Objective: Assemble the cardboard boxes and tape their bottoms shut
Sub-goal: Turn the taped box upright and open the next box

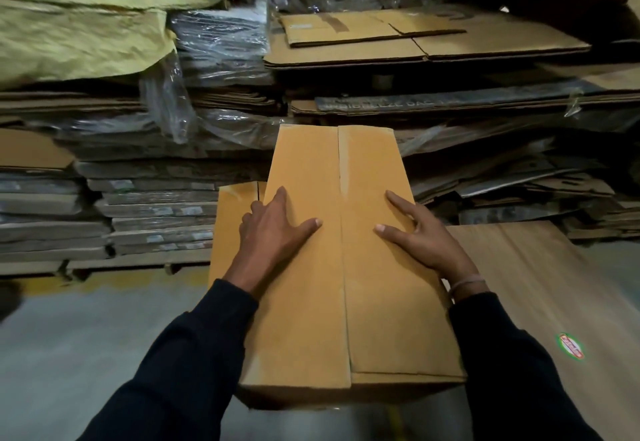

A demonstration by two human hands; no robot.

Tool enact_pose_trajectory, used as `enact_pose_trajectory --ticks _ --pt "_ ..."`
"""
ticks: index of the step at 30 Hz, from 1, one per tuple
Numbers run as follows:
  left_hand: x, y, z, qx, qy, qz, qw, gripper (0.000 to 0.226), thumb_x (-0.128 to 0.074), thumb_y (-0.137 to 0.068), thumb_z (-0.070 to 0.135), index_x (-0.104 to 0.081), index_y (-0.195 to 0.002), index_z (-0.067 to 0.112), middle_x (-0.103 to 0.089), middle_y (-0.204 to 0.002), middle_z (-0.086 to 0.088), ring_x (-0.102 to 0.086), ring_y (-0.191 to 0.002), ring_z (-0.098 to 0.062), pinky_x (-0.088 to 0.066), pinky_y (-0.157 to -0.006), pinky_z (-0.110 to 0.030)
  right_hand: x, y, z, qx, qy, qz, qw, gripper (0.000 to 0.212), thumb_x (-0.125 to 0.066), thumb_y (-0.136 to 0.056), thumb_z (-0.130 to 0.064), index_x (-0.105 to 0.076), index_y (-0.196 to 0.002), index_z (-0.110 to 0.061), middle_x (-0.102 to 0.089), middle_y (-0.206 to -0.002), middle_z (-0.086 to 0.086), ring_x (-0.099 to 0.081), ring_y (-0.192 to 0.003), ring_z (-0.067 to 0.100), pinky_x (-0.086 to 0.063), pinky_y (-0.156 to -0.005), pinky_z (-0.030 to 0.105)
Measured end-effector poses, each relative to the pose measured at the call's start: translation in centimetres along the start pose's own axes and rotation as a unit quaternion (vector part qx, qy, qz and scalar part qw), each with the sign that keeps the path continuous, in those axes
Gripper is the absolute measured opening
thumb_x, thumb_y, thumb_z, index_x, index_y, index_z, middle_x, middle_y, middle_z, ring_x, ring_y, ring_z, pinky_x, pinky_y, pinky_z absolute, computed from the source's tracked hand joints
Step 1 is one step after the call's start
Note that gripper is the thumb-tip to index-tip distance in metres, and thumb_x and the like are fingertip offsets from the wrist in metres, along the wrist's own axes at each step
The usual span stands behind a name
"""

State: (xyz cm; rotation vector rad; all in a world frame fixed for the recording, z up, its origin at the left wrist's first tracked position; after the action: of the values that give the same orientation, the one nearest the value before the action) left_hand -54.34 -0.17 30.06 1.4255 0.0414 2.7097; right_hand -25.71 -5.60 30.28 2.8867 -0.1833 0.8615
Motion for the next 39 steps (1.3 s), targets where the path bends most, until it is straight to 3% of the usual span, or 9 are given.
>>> enact_pose_trajectory --ticks 10,14,22,29,35,39 --pt "4.6 -2.9 -7.1 0.051 0.003 0.065 0.997 0.094 -0.068 -0.087 0.071 -0.031 -0.158 0.022 -0.047 -0.149 -0.022 -0.047 -0.136 -0.046 -0.044 -0.111 -0.060 -8.6 -6.8 -4.0 0.026 -0.020 -0.075 0.997 0.082 -0.081 -0.089 -0.048 -0.038 -0.159 -0.051 -0.036 -0.148 -0.005 -0.043 -0.139 0.025 -0.045 -0.115 0.054" --pt "5.6 -4.9 -9.6 0.059 0.007 0.074 0.995 0.091 -0.069 -0.084 0.073 -0.040 -0.152 0.020 -0.053 -0.145 -0.019 -0.052 -0.132 -0.043 -0.048 -0.107 -0.059 -11.7 -9.3 -4.5 0.027 -0.016 -0.082 0.996 0.082 -0.081 -0.089 -0.051 -0.038 -0.159 -0.048 -0.036 -0.156 -0.001 -0.040 -0.143 0.026 -0.039 -0.120 0.057" --pt "4.7 -8.4 -12.9 0.075 0.031 0.053 0.995 0.093 -0.070 -0.089 0.065 -0.035 -0.160 0.017 -0.042 -0.153 -0.021 -0.049 -0.137 -0.040 -0.047 -0.109 -0.054 -16.1 -13.4 -4.2 0.008 -0.002 -0.101 0.995 0.086 -0.082 -0.089 -0.048 -0.037 -0.162 -0.041 -0.033 -0.158 0.003 -0.039 -0.145 0.028 -0.038 -0.120 0.053" --pt "3.1 -9.7 -14.2 0.080 -0.013 0.045 0.996 0.091 -0.063 -0.092 0.069 -0.032 -0.160 0.019 -0.040 -0.151 -0.023 -0.049 -0.134 -0.044 -0.047 -0.107 -0.055 -17.4 -14.8 -2.3 -0.004 0.009 -0.106 0.994 0.086 -0.081 -0.087 -0.055 -0.037 -0.161 -0.047 -0.028 -0.162 0.002 -0.036 -0.147 0.030 -0.036 -0.121 0.061" --pt "3.4 -10.7 -13.5 0.066 -0.016 0.056 0.996 0.078 -0.065 -0.093 0.066 -0.044 -0.148 0.015 -0.046 -0.145 -0.023 -0.054 -0.127 -0.043 -0.050 -0.103 -0.052 -17.0 -15.5 -2.7 0.004 -0.003 -0.094 0.996 0.085 -0.080 -0.090 -0.049 -0.037 -0.162 -0.040 -0.031 -0.160 0.004 -0.038 -0.146 0.027 -0.036 -0.122 0.052" --pt "3.9 -11.9 -13.3 0.056 -0.019 0.052 0.997 0.073 -0.063 -0.096 0.061 -0.044 -0.148 0.013 -0.042 -0.148 -0.021 -0.051 -0.130 -0.042 -0.048 -0.104 -0.053 -17.2 -16.5 -3.5 0.005 0.034 -0.081 0.996 0.085 -0.078 -0.090 -0.053 -0.037 -0.163 -0.037 -0.023 -0.167 0.006 -0.033 -0.151 0.033 -0.035 -0.122 0.054"
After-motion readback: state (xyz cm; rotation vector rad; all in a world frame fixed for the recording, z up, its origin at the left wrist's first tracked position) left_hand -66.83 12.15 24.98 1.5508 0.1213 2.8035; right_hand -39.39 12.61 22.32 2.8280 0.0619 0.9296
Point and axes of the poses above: each hand's wrist, its own y-axis away from the middle knuckle, its own x-axis out of the back of the hand, z = x × y, the point moved 7 cm from there along -y, towards the middle knuckle
